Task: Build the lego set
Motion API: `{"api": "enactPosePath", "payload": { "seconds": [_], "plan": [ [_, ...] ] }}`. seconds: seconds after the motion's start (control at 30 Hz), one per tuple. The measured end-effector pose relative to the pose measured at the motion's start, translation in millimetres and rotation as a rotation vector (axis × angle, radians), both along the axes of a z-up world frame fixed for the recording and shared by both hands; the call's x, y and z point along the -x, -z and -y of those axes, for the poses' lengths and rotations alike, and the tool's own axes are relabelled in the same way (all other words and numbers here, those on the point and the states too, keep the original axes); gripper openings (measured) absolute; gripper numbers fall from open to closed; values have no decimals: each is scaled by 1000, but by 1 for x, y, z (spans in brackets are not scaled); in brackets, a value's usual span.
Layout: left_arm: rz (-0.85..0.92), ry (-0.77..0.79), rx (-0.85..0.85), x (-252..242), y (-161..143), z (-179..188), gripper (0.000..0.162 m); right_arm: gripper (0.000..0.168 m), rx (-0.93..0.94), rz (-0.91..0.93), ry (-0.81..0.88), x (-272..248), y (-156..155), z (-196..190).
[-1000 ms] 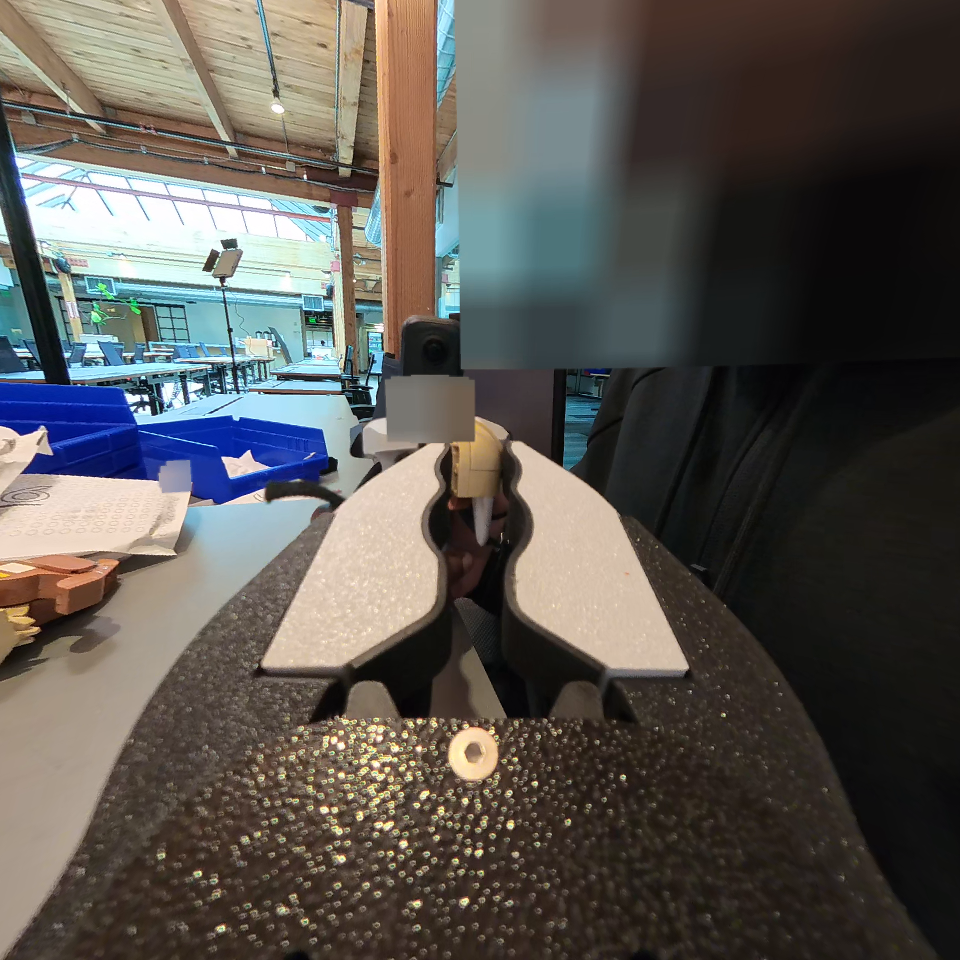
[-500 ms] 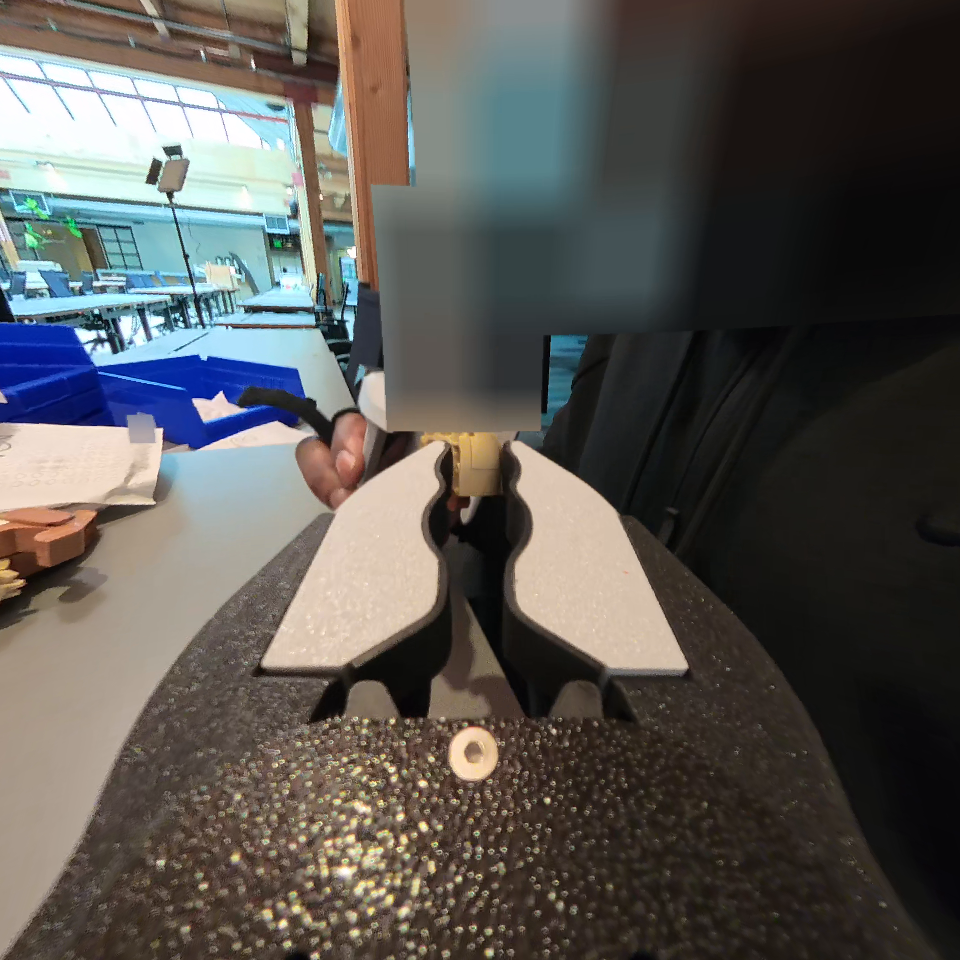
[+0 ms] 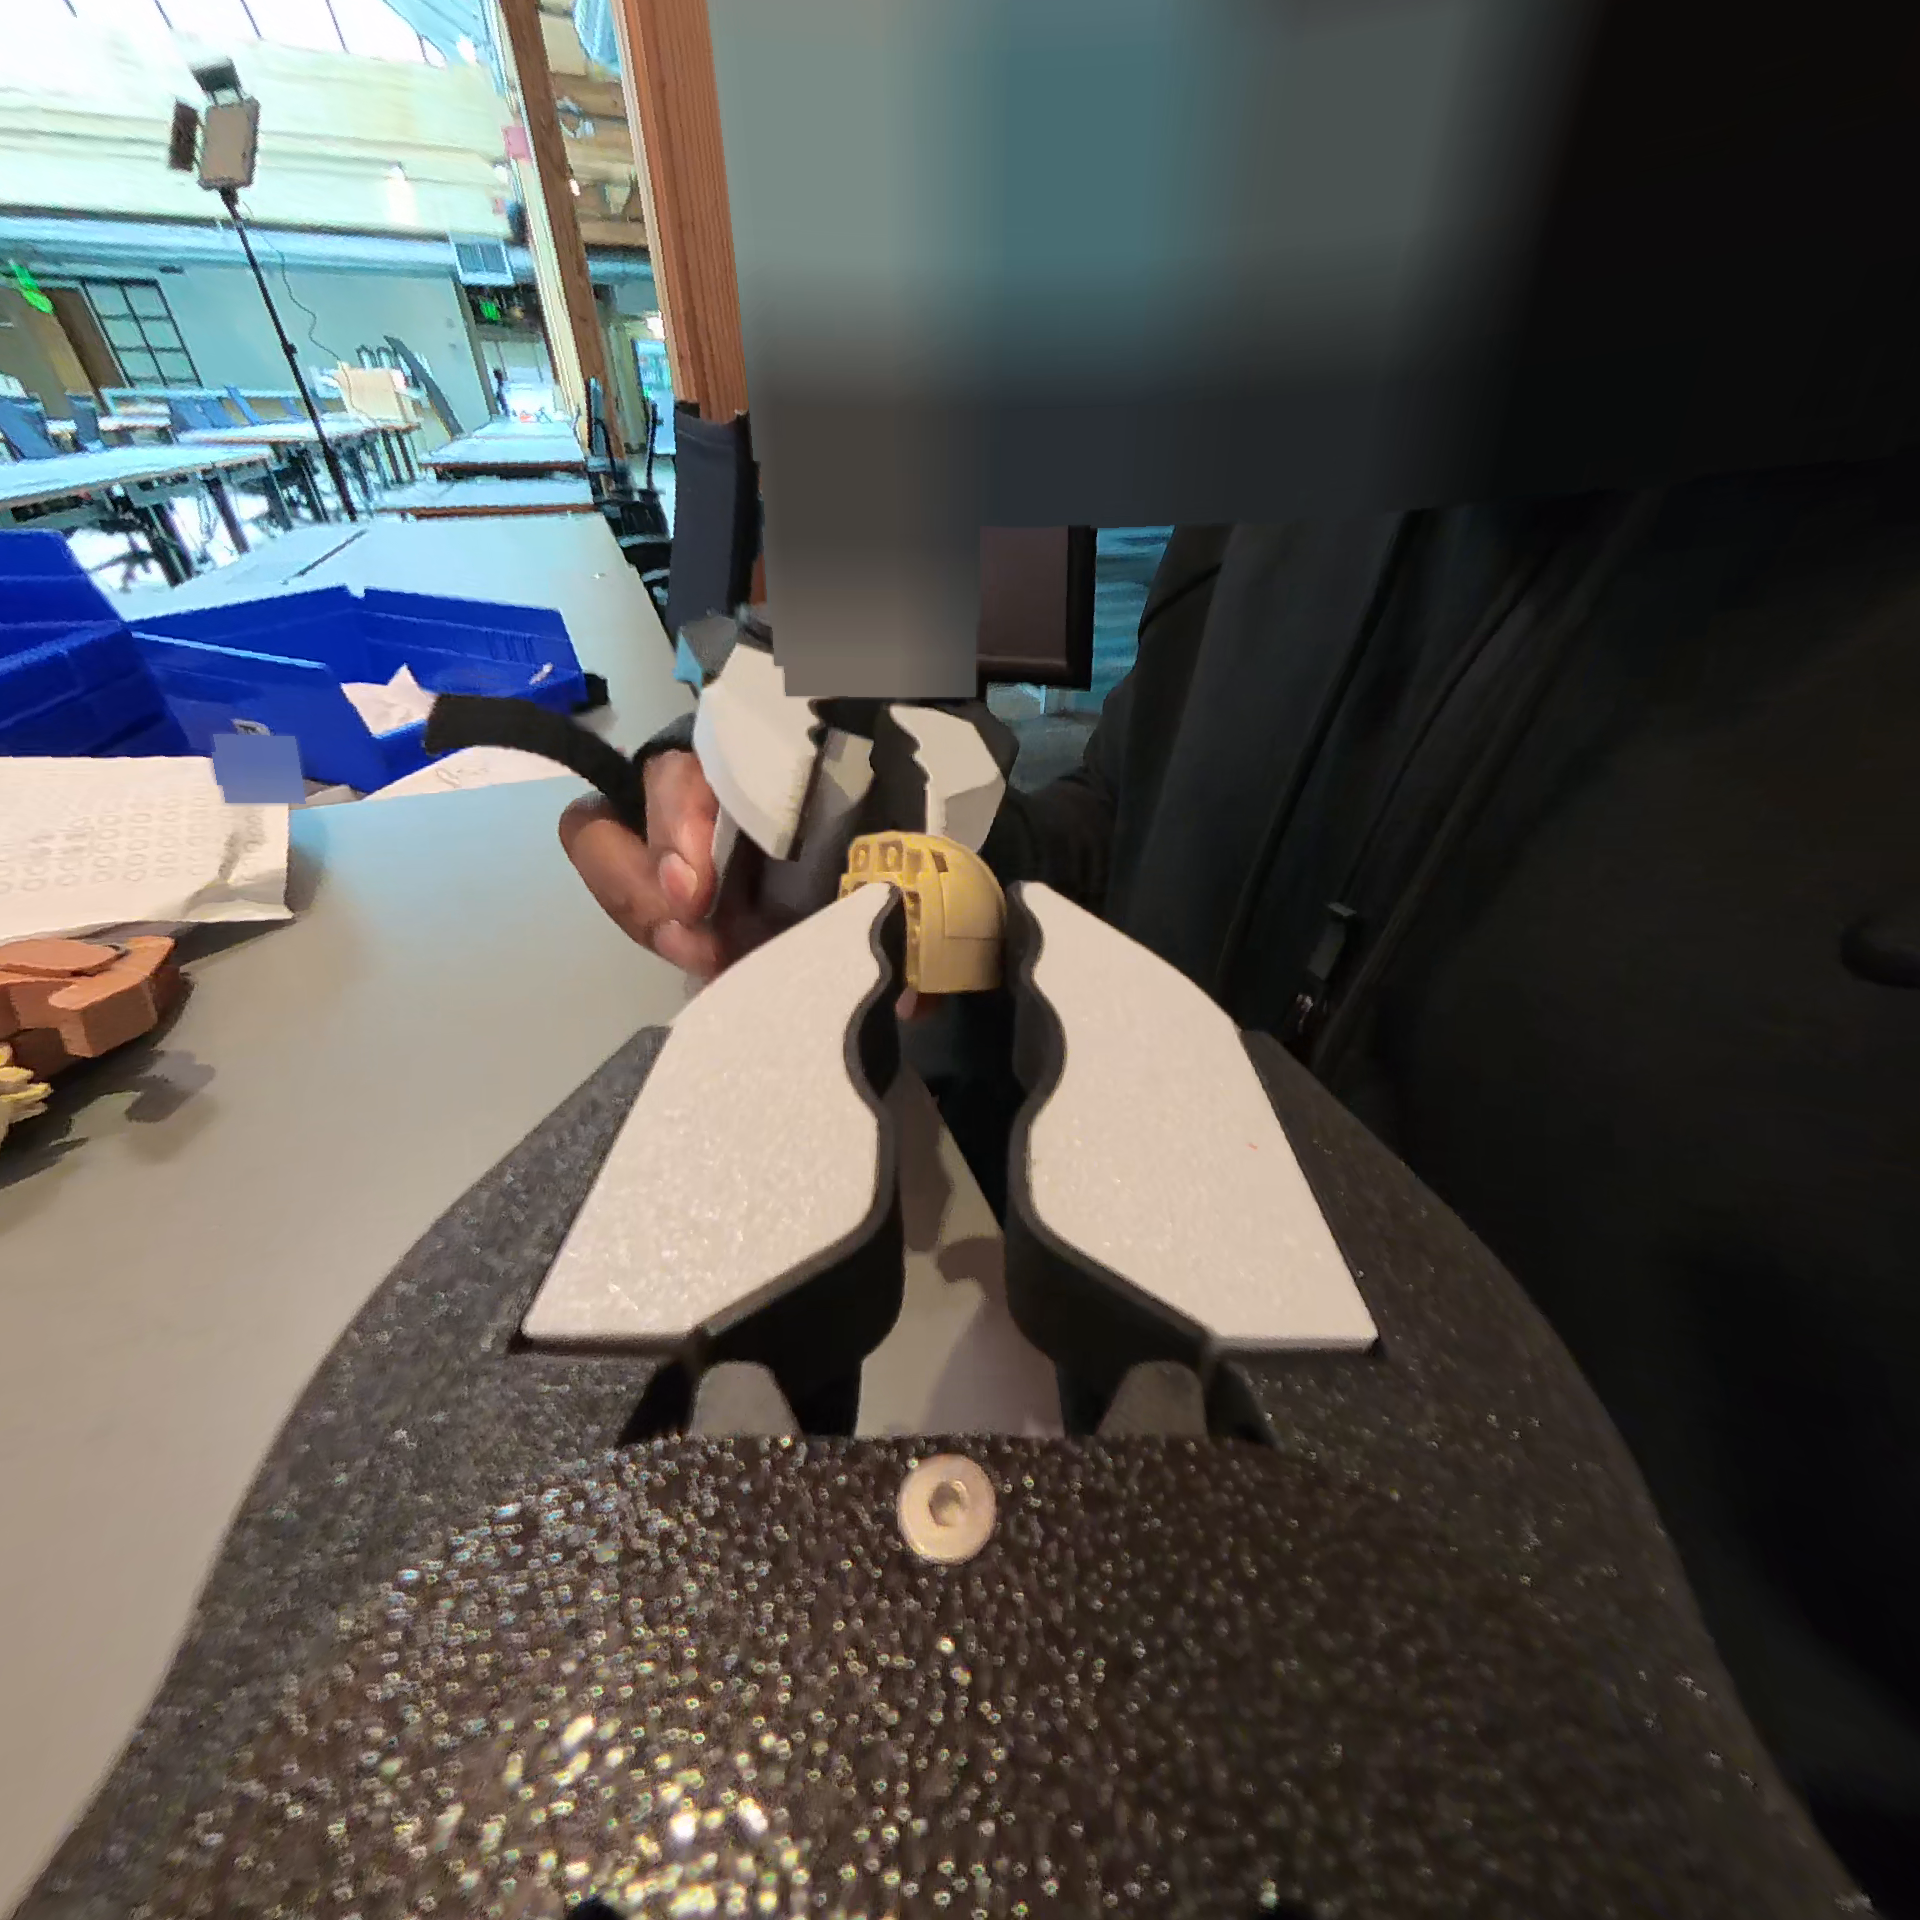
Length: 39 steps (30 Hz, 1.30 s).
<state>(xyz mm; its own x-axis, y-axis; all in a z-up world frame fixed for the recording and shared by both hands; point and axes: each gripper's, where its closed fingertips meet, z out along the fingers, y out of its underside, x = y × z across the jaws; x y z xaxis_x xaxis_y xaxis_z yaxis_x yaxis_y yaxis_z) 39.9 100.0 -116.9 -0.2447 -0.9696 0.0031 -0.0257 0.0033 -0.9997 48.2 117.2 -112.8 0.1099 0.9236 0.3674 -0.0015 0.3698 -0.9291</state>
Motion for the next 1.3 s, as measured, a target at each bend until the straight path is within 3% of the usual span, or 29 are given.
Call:
{"api": "enactPosePath", "payload": {
  "seconds": [0.53, 1.3],
  "plan": [
    [-315, -33, -130, -2, 18, -10, 17, 19, -67, 151, 47, 5, 23, -6],
    [-394, 9, -158, -2, 30, -9, 17, 18, -78, 235, 30, 10, 35, -4]
  ]
}}
